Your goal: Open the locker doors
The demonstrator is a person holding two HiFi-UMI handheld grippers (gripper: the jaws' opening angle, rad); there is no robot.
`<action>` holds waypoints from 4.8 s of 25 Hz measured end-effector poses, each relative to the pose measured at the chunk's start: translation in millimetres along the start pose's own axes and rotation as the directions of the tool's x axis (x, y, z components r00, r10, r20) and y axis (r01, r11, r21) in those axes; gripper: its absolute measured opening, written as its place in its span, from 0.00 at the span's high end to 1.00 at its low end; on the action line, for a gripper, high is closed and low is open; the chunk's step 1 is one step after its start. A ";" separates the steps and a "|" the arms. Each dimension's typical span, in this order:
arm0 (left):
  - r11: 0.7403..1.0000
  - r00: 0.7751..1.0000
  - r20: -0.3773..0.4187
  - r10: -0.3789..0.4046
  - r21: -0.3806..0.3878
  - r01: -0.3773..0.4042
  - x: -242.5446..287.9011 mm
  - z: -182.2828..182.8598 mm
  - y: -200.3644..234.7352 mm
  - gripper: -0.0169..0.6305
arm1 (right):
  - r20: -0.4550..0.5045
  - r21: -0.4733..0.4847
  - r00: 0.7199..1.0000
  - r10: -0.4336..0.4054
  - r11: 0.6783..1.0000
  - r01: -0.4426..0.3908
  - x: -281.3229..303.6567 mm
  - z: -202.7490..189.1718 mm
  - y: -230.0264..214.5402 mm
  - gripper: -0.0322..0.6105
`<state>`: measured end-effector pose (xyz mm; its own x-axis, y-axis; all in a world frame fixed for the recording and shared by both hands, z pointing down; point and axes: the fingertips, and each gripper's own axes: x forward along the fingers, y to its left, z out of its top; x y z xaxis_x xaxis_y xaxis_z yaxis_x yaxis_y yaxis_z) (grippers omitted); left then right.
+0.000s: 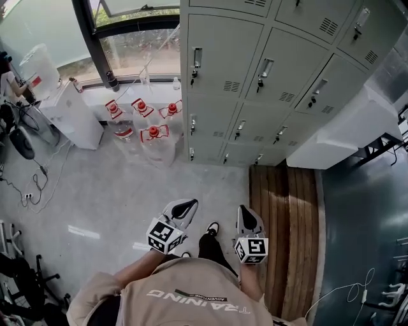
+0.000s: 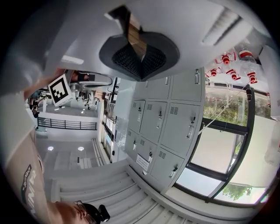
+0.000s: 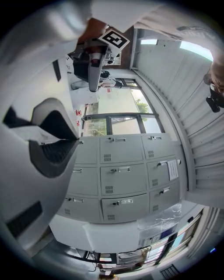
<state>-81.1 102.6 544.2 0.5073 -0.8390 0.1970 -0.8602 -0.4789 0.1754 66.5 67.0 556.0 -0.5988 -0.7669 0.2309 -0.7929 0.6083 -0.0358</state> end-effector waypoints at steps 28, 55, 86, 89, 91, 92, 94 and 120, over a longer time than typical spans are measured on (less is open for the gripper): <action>0.999 0.999 0.027 -0.018 -0.034 0.019 230.0 89.4 130.8 0.96 | -0.032 -0.001 0.998 0.062 0.998 -0.062 233.9 50.9 -169.9 0.93; 0.975 0.975 -0.010 -0.222 0.003 0.222 308.3 135.1 220.7 0.96 | -0.329 0.020 0.944 0.001 1.000 0.006 417.5 -43.1 -228.1 0.93; 0.999 0.998 -0.058 -0.018 -0.035 0.016 319.9 134.8 234.4 0.96 | -0.519 0.022 0.847 0.114 0.993 -0.120 510.0 -147.1 -248.5 0.79; 0.999 0.998 -0.052 -0.021 -0.031 0.020 314.1 133.9 235.8 0.96 | -0.530 0.018 0.842 0.106 0.993 -0.113 495.8 -151.4 -243.8 0.79; 0.999 0.998 -0.050 -0.034 -0.036 0.032 312.3 132.9 234.8 0.96 | -0.536 0.021 0.838 0.097 0.995 -0.101 481.6 -155.8 -241.4 0.79; 0.998 0.998 -0.050 -0.044 -0.038 0.042 311.6 131.5 233.2 0.96 | -0.540 0.021 0.837 0.090 0.995 -0.094 473.5 -157.9 -240.5 0.79; 0.997 0.996 -0.049 -0.070 -0.040 0.068 310.2 129.0 228.2 0.96 | -0.547 0.020 0.834 0.075 0.997 -0.076 455.5 -162.0 -239.3 0.79; 0.949 0.948 -0.068 -0.312 0.012 0.314 273.1 103.9 134.5 0.96 | -0.610 -0.020 0.741 -0.282 0.940 0.341 237.3 -204.5 -341.0 0.79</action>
<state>-63.8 -217.8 521.4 0.7529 -0.6278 0.1975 -0.6581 -0.7211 0.2167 217.9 -280.6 821.9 -0.1513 -0.6148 0.7740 -0.9473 0.3139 0.0642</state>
